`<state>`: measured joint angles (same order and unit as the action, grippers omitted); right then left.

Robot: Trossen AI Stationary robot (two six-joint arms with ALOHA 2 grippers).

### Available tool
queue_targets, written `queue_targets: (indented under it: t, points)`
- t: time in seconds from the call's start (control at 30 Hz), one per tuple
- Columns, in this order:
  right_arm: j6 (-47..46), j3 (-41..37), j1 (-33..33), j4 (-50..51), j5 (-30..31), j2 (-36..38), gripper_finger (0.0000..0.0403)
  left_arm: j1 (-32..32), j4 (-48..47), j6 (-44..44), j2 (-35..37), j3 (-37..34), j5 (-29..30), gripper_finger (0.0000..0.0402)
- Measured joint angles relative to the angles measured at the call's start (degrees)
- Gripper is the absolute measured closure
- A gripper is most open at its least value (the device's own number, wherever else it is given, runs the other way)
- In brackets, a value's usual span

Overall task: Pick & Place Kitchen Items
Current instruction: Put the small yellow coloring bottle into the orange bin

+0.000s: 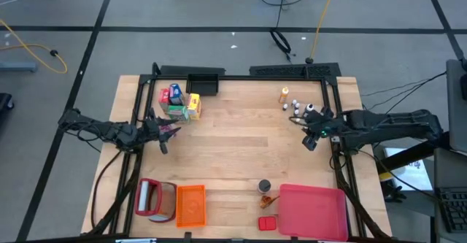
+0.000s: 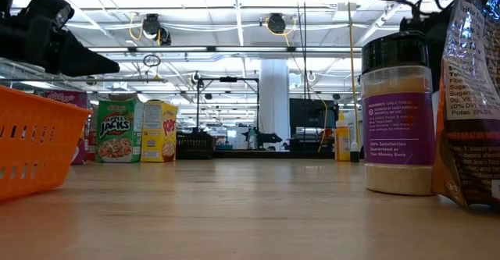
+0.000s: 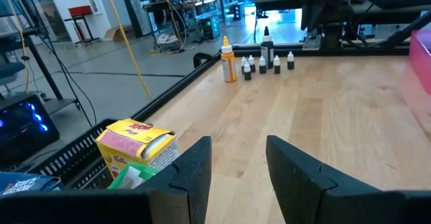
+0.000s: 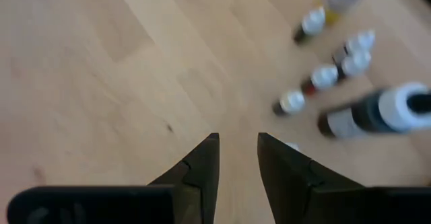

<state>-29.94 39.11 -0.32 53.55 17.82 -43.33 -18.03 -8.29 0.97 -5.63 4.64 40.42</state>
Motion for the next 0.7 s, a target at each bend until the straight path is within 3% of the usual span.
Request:
queue_targets:
  t: [0.43, 0.7]
  points:
    - [-3.6, 0.1, -6.6, 2.9, 0.1, -7.6, 0.0261, 0.0, 0.0, 0.0, 0.0, 0.0, 0.0, 0.0256]
    - [-3.8, -0.8, -9.1, 1.8, -0.2, -9.8, 0.0253, 0.0, 0.0, 0.0, 0.0, 0.0, 0.0, 0.0256]
